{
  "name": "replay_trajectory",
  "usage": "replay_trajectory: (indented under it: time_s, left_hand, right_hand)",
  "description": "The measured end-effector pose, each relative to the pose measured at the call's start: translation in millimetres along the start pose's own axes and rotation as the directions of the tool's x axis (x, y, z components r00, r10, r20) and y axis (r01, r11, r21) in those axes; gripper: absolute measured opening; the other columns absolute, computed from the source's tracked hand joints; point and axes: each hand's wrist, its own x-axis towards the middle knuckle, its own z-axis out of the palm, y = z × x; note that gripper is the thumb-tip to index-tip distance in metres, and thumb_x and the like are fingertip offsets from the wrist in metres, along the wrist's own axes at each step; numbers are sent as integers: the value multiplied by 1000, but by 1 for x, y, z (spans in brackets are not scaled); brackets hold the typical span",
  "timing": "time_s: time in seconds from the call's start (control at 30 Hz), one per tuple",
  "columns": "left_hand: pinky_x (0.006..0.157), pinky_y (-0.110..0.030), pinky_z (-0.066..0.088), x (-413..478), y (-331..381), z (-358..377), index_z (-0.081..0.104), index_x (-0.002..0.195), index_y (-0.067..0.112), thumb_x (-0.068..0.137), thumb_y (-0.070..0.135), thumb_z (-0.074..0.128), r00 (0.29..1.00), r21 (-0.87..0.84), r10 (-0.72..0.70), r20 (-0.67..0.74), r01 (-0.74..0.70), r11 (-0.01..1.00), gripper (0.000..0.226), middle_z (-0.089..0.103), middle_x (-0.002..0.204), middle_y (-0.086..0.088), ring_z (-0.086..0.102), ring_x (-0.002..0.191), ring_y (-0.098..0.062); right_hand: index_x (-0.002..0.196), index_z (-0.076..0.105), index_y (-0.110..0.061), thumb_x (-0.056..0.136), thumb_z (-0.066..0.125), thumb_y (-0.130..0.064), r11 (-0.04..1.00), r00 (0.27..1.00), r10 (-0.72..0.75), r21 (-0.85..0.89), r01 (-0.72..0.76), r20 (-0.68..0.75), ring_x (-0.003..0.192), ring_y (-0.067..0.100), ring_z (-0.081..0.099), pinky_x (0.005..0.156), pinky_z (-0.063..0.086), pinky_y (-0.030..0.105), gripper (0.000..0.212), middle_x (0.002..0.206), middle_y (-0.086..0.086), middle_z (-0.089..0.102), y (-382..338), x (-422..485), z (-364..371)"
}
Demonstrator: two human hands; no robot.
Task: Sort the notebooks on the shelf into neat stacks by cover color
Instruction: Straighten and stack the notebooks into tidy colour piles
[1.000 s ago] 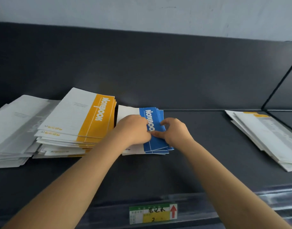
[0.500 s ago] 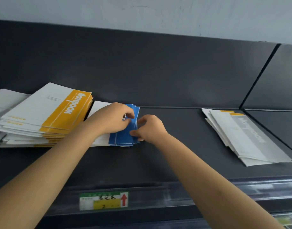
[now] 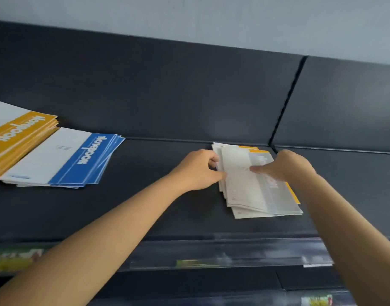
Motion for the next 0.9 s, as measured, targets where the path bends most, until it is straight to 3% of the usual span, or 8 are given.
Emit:
replay_trajectory:
  time_s: [0.17, 0.27, 0.33, 0.47, 0.63, 0.73, 0.8, 0.9]
  left_hand:
    - [81, -32, 46, 15, 15, 23, 49, 93, 23, 80, 30, 73, 996, -31, -71, -49, 70, 997, 28, 52, 92, 4, 49, 82, -13]
    - [78, -29, 45, 16, 9, 20, 52, 99, 21, 78, 25, 78, 983, -222, -177, -45, 163, 961, 33, 55, 97, 2, 54, 84, -16]
    - [74, -24, 48, 13, 4, 13, 57, 109, 17, 79, 21, 78, 962, -399, -269, -42, 231, 887, 36, 62, 106, 1, 61, 91, -16]
    - [61, -17, 50, 12, -2, 5, 63, 90, 14, 88, 8, 69, 944, -584, -321, -70, 223, 780, 8, 71, 93, -1, 65, 75, -9]
    - [83, -38, 54, 17, -10, -2, 61, 99, 10, 94, 2, 56, 923, -628, -352, -157, 182, 757, 10, 68, 103, -7, 66, 87, -18]
    - [79, -36, 54, 21, -11, -15, 59, 101, 12, 96, 4, 51, 897, -667, -369, -242, 122, 735, 12, 65, 102, -4, 64, 89, -17]
    - [71, -32, 54, 22, -14, -25, 60, 97, 12, 98, 5, 49, 887, -672, -384, -255, 123, 730, 13, 65, 99, -3, 63, 86, -16]
    - [63, -30, 53, 25, -19, -35, 62, 99, 7, 97, 5, 50, 879, -650, -419, -228, 183, 738, 13, 66, 96, -6, 65, 81, -19]
  right_hand:
    - [92, 49, -11, 78, 63, -63, 996, 993, -76, 43, 73, 93, 100, 26, 48, 78, 38, 29, 55, 75, -3, 49, 15, 5, 10]
    - [107, 53, -9, 81, 60, -62, 990, 990, -129, 58, 126, 51, 118, 28, 44, 77, 36, 29, 59, 93, 1, 49, 8, 6, 20]
    - [96, 52, -9, 80, 61, -61, 984, 986, -157, 91, 151, 54, 113, 26, 46, 73, 37, 30, 55, 94, 2, 50, 0, 6, 26]
    - [67, 44, -11, 80, 62, -59, 970, 977, -210, 132, 205, 22, 88, 21, 44, 74, 34, 27, 53, 70, -1, 48, -20, 9, 29]
    - [65, 46, -8, 82, 62, -51, 916, 986, -168, 372, 152, 10, 71, 24, 48, 57, 35, 28, 49, 63, 3, 49, -25, 29, 33]
    - [62, 46, -9, 88, 53, -52, 820, 993, -119, 563, 105, -13, 58, 23, 47, 47, 33, 26, 51, 60, 4, 50, -22, 32, 38]
    - [56, 33, -12, 92, 44, -53, 829, 993, -95, 547, 118, -70, 63, 26, 45, 52, 32, 28, 55, 57, 4, 41, -20, 36, 40]
    - [57, 31, -15, 87, 42, -57, 913, 981, -55, 388, 125, -186, 97, 32, 50, 72, 36, 35, 53, 74, 7, 47, -11, 43, 46]
